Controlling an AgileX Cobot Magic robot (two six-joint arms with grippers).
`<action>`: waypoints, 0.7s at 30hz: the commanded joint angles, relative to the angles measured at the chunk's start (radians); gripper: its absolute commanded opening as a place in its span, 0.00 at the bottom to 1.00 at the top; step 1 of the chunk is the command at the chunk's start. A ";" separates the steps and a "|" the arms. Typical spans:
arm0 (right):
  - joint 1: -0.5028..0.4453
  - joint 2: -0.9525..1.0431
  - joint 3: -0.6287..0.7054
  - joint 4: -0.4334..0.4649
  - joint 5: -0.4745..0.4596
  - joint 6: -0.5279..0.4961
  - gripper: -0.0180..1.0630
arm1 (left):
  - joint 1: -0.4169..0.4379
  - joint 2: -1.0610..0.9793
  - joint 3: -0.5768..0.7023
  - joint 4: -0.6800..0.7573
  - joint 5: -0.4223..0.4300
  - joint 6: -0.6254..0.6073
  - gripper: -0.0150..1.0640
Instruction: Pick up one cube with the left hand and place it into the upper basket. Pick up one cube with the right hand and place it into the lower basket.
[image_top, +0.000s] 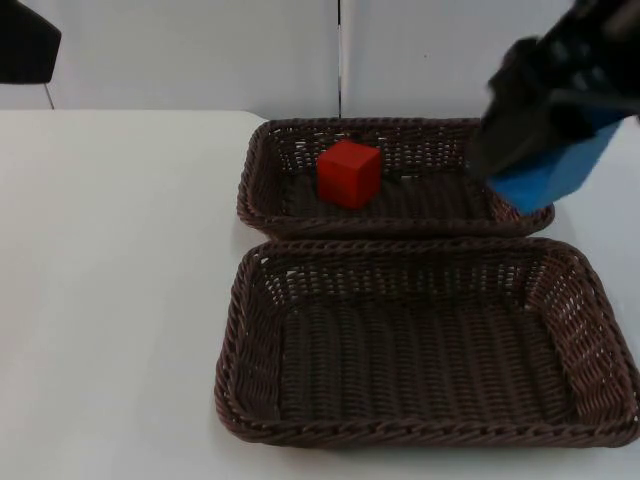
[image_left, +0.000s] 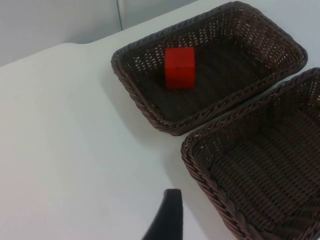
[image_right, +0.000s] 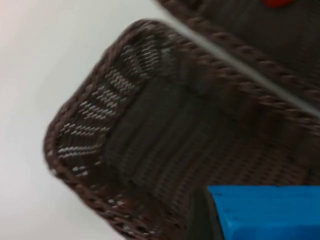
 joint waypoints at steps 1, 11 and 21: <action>0.028 0.012 -0.006 -0.006 -0.030 -0.008 0.02 | -0.004 -0.007 0.004 -0.005 -0.004 0.001 0.74; 0.085 0.068 -0.006 -0.043 -0.064 -0.010 0.02 | -0.004 -0.007 0.004 -0.005 -0.004 0.001 0.74; 0.085 0.163 -0.006 -0.096 -0.096 -0.010 0.02 | -0.004 -0.007 0.004 -0.005 -0.004 0.001 0.74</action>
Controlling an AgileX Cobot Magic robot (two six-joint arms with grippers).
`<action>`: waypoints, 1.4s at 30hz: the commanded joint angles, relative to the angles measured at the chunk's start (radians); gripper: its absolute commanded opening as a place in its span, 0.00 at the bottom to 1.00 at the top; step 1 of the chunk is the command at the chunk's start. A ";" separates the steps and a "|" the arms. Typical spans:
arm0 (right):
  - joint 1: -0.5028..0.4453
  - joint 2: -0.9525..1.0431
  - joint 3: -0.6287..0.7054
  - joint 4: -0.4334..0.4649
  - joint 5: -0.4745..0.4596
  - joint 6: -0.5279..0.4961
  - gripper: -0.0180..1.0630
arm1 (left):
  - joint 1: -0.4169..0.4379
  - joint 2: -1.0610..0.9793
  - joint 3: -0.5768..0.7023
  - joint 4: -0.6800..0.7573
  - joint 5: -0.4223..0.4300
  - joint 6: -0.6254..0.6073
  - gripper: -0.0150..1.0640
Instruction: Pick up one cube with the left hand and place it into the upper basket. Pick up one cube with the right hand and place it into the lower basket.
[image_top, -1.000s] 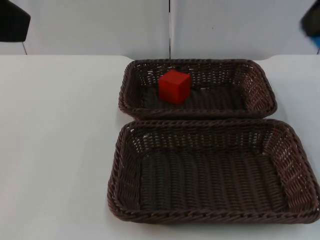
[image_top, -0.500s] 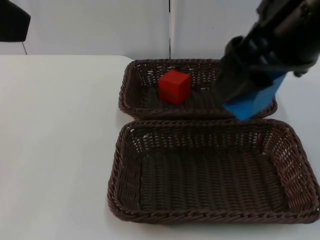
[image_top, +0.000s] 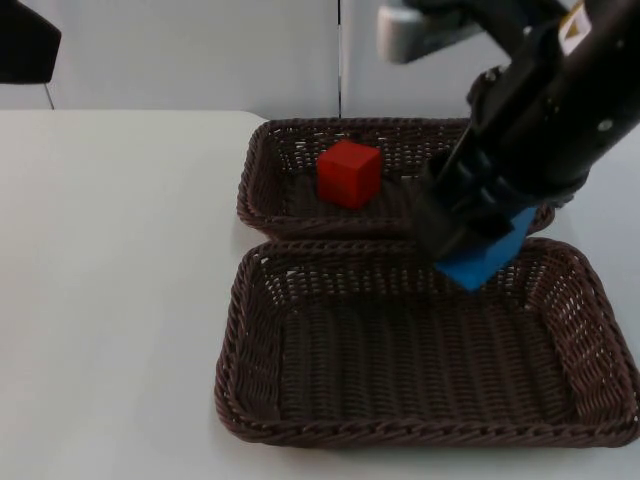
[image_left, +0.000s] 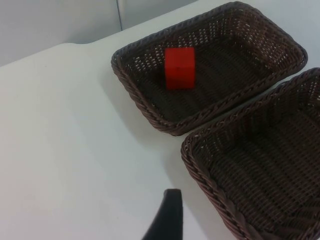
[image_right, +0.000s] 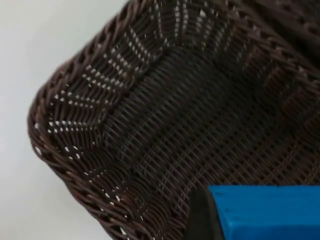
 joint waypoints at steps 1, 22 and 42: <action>0.006 0.026 -0.006 -0.009 -0.032 -0.008 0.02 | -0.004 -0.007 0.004 -0.005 -0.004 0.001 0.74; 0.006 0.224 -0.006 -0.019 -0.241 0.000 0.02 | -0.004 -0.007 0.004 -0.003 -0.004 0.001 0.74; 0.006 0.357 -0.006 -0.021 -0.278 -0.003 0.07 | -0.004 -0.007 0.004 -0.003 -0.004 0.001 0.74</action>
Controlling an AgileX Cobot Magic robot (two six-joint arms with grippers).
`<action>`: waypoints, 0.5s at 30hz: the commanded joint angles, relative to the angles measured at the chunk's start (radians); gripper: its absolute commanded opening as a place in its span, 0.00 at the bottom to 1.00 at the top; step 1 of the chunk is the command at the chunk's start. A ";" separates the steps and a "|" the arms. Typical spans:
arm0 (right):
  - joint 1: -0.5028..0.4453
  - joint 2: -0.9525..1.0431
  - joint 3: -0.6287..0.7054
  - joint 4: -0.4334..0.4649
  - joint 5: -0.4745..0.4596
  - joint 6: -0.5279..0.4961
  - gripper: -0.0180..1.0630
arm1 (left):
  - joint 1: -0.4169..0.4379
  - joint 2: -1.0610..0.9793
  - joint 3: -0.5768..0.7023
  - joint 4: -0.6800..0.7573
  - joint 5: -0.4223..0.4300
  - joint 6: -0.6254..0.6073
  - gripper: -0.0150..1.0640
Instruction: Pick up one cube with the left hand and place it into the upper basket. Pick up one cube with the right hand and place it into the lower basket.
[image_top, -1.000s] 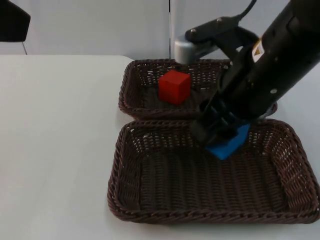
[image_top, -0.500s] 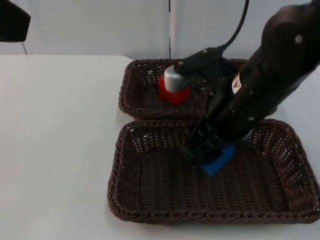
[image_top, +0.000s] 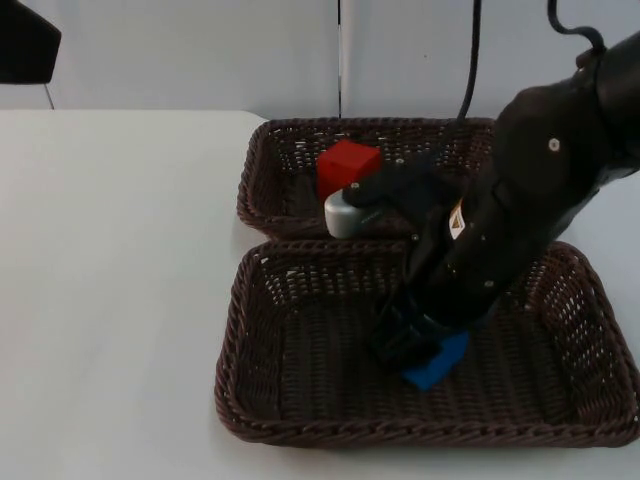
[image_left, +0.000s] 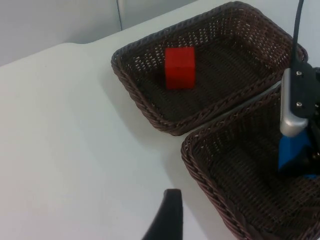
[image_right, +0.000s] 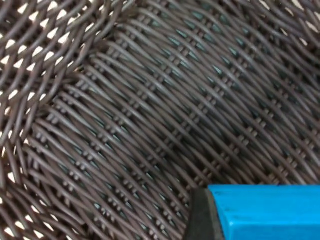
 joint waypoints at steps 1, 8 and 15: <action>0.006 -0.002 -0.006 -0.002 -0.016 -0.005 0.10 | -0.004 -0.007 0.004 -0.003 -0.004 0.001 0.74; 0.006 -0.002 -0.006 -0.002 -0.012 -0.005 0.39 | -0.004 -0.007 0.004 -0.003 -0.002 0.001 0.74; 0.006 -0.002 -0.006 -0.002 -0.012 -0.005 0.58 | -0.004 -0.007 0.004 -0.003 -0.002 0.001 0.74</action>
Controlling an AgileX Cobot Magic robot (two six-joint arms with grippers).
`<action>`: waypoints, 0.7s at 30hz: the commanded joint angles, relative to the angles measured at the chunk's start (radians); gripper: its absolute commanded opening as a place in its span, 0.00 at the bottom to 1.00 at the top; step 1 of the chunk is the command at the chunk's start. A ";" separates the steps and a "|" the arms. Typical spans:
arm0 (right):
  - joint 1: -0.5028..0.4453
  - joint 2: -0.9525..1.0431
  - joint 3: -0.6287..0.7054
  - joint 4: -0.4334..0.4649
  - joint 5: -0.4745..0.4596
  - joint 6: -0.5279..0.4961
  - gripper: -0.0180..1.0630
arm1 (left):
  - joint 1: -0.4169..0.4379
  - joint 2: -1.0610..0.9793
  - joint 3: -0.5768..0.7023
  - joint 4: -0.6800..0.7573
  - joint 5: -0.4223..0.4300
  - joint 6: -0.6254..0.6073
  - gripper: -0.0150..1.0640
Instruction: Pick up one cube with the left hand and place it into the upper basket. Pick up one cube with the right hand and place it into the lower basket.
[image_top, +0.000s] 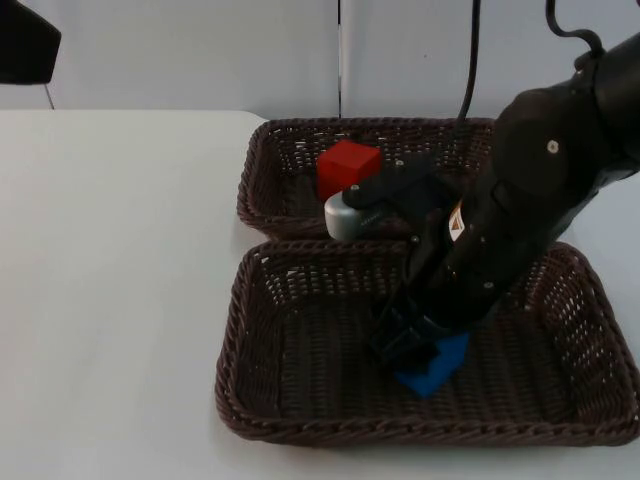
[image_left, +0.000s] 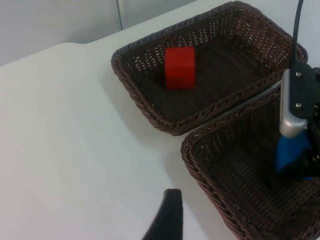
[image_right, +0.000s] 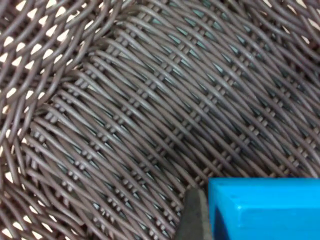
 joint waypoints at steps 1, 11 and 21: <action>0.006 -0.004 -0.006 -0.002 -0.012 -0.005 0.59 | -0.004 -0.007 0.004 -0.003 -0.002 0.001 0.74; 0.006 -0.034 -0.007 0.000 -0.005 0.019 0.60 | -0.004 -0.007 0.004 -0.003 -0.002 0.001 0.74; 0.006 -0.254 -0.007 -0.002 0.049 0.019 0.60 | -0.004 -0.007 0.004 -0.003 -0.002 0.001 0.74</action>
